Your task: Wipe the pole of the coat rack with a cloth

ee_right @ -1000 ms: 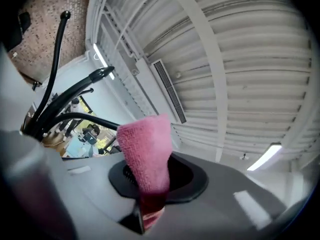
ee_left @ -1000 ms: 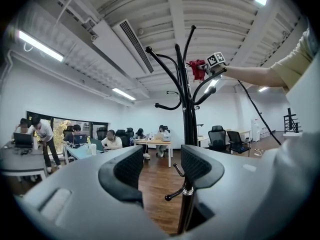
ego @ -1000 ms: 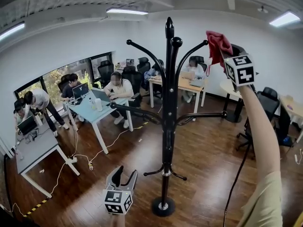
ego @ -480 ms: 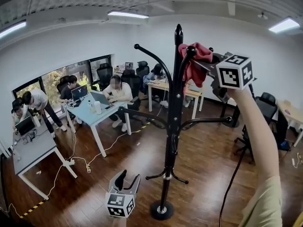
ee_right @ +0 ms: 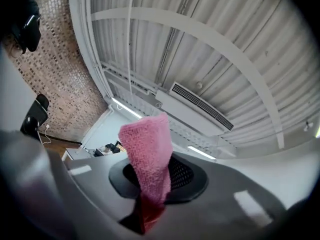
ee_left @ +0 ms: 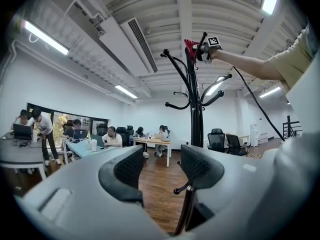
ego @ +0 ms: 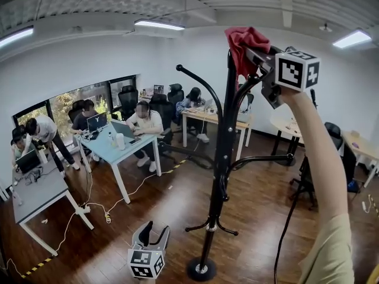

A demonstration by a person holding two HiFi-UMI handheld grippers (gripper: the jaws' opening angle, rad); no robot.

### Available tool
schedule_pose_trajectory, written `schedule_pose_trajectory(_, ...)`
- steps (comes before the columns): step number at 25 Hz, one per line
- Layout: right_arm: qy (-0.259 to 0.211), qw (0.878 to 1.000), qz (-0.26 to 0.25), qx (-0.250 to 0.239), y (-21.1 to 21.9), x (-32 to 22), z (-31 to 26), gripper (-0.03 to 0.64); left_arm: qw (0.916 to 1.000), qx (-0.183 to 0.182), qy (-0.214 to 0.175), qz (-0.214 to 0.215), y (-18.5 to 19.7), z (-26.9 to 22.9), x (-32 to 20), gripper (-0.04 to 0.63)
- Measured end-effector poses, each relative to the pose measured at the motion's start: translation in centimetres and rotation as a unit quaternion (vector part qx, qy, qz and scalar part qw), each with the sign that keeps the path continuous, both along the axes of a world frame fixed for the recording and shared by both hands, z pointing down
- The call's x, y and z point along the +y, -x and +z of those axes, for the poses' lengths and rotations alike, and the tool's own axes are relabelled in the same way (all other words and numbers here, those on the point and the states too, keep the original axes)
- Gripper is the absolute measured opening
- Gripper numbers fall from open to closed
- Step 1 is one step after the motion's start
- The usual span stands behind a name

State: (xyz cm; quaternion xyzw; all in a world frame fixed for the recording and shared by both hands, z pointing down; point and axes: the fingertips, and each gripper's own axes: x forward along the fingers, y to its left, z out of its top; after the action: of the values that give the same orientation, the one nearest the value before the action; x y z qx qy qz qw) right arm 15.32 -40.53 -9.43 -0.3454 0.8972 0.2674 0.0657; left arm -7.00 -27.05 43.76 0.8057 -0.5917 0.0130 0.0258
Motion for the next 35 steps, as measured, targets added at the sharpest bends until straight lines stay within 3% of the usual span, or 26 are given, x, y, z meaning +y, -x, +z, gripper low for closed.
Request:
schedule_pose_trajectory(8,-0.035,0.998,-0.026,-0.036,0.0,3.3,-1.8,0.052,1.0,0.006,0.002,-0.006,3.3,1.3,-0.3,0.225)
schedule_pose_trajectory(13,-0.118,0.993,0.007,-0.026,-1.4,8.5,-5.6,0.051,0.9998,0.009,0.001,0.017,2.7,1.5,-0.8,0.224)
schedule_pose_trajectory(17,-0.114,0.99,0.068,0.036,0.5,9.0,-7.8,0.051,0.9992,0.016,0.005,0.035,2.7,1.8,-0.9,0.224)
schedule_pose_trajectory(22,-0.041,0.977,0.146,0.153,6.2,4.8,-7.3,0.051,0.9983,0.032,0.002,0.049,4.2,1.8,-0.9,0.224)
schedule_pose_trajectory(25,-0.019,0.947,0.189,0.261,10.9,1.4,-4.6,0.052,0.9979,0.042,-0.002,0.05,6.0,1.8,-0.7,0.224)
schedule_pose_trajectory(27,-0.004,0.915,0.211,0.343,13.2,-0.6,-1.7,0.052,0.9976,0.048,-0.006,0.05,7.3,1.7,-0.2,0.224)
schedule_pose_trajectory(30,0.011,0.851,0.254,0.46,14.9,-3.8,3.2,0.052,0.9972,0.059,-0.009,0.046,9.7,2.1,0.7,0.224)
schedule_pose_trajectory(32,0.004,0.808,0.295,0.51,15.3,-5.7,5.0,0.052,0.9971,0.065,-0.009,0.038,11.6,2.5,1.0,0.224)
schedule_pose_trajectory(35,0.027,0.754,0.322,0.571,14.9,-7.5,7.7,0.052,0.9971,0.068,-0.012,0.031,13.3,2.6,1.0,0.221)
